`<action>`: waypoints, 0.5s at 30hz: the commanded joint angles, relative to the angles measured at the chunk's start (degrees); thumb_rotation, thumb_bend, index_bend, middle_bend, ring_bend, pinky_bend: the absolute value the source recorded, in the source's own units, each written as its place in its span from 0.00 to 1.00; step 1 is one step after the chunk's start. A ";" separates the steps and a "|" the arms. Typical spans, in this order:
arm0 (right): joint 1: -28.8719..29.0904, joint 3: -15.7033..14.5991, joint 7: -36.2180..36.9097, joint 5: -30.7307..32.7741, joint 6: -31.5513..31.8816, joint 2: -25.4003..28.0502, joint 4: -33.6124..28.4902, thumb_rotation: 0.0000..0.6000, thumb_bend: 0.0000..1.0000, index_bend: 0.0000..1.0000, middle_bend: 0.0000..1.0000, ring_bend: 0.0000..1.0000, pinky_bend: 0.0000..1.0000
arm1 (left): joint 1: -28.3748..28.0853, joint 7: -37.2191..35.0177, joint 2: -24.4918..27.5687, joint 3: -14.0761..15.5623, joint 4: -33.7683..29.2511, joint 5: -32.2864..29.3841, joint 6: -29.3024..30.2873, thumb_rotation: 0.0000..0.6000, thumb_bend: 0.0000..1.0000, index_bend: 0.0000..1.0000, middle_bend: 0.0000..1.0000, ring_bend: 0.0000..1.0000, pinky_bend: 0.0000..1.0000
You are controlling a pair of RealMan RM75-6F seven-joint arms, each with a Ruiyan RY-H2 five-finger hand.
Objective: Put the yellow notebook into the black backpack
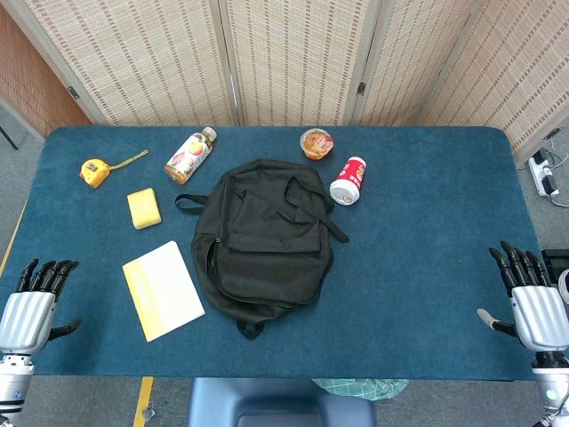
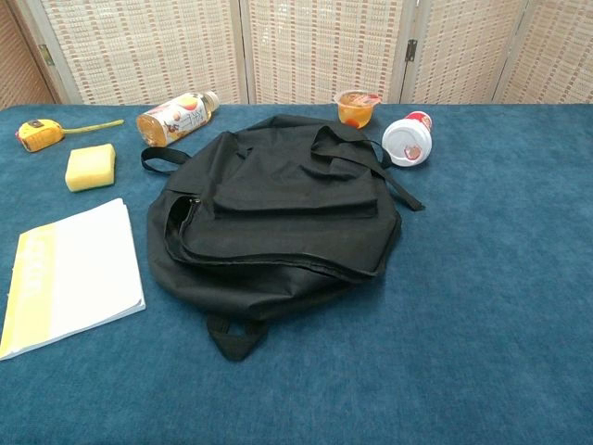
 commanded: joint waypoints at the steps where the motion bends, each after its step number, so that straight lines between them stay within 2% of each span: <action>1: -0.07 0.05 0.18 0.03 0.13 0.14 -0.18 1.00 0.07 0.00 0.04 0.03 0.02 | -0.03 -1.17 -1.30 -0.24 1.71 0.93 1.29 1.00 0.07 0.20 0.22 0.18 0.09; 15: -0.77 0.53 1.55 -0.94 2.40 2.16 -1.48 1.00 0.07 0.00 0.04 0.03 0.02 | -1.39 -7.53 -5.22 1.22 7.89 4.94 1.25 1.00 0.11 0.24 0.26 0.21 0.13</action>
